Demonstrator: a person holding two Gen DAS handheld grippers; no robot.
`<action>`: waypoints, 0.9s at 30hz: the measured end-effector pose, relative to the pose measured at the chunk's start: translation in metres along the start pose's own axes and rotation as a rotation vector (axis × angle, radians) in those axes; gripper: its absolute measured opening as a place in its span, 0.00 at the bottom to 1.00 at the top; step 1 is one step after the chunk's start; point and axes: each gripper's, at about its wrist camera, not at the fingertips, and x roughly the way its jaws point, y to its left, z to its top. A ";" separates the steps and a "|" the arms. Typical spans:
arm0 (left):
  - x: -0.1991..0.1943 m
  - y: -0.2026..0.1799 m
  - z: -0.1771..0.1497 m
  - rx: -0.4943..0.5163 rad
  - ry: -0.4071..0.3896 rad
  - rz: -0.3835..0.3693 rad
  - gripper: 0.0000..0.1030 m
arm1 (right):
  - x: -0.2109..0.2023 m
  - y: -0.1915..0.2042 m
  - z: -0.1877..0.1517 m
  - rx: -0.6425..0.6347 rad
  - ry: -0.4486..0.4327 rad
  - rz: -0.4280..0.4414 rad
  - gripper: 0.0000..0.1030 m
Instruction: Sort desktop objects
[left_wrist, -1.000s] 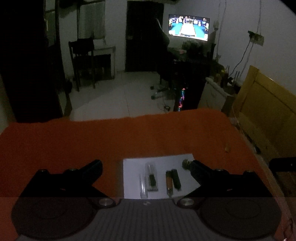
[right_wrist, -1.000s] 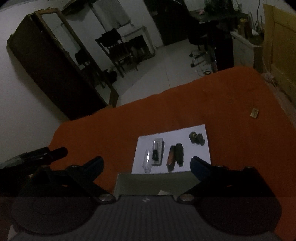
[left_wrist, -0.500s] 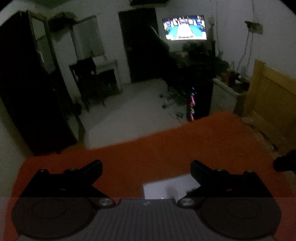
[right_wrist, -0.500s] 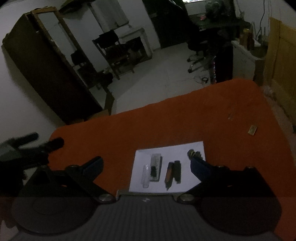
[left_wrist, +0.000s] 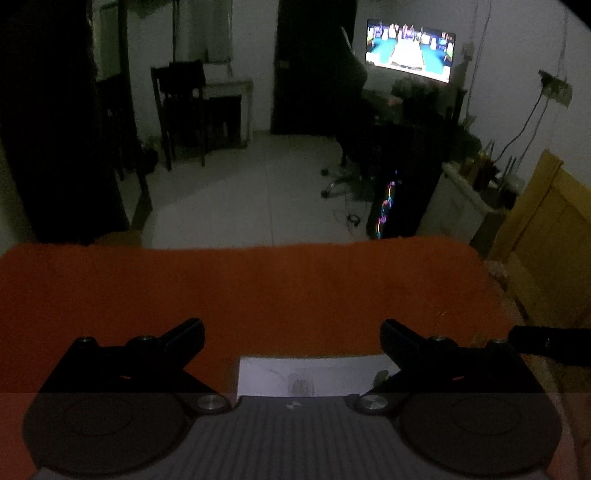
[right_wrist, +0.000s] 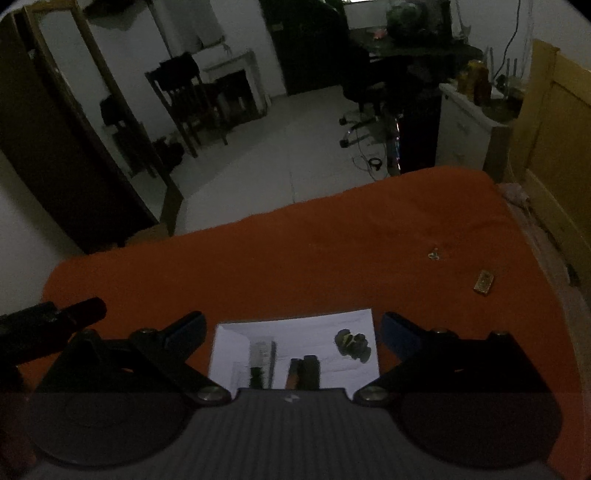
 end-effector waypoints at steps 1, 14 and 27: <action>0.009 0.002 -0.003 -0.001 0.012 0.000 1.00 | 0.011 -0.002 0.000 -0.004 0.008 -0.004 1.00; 0.142 0.029 -0.061 -0.026 0.191 0.041 1.00 | 0.161 -0.029 -0.022 -0.027 0.091 -0.056 1.00; 0.202 0.041 -0.124 0.071 0.316 0.073 1.00 | 0.272 -0.036 -0.085 -0.107 0.223 -0.115 0.99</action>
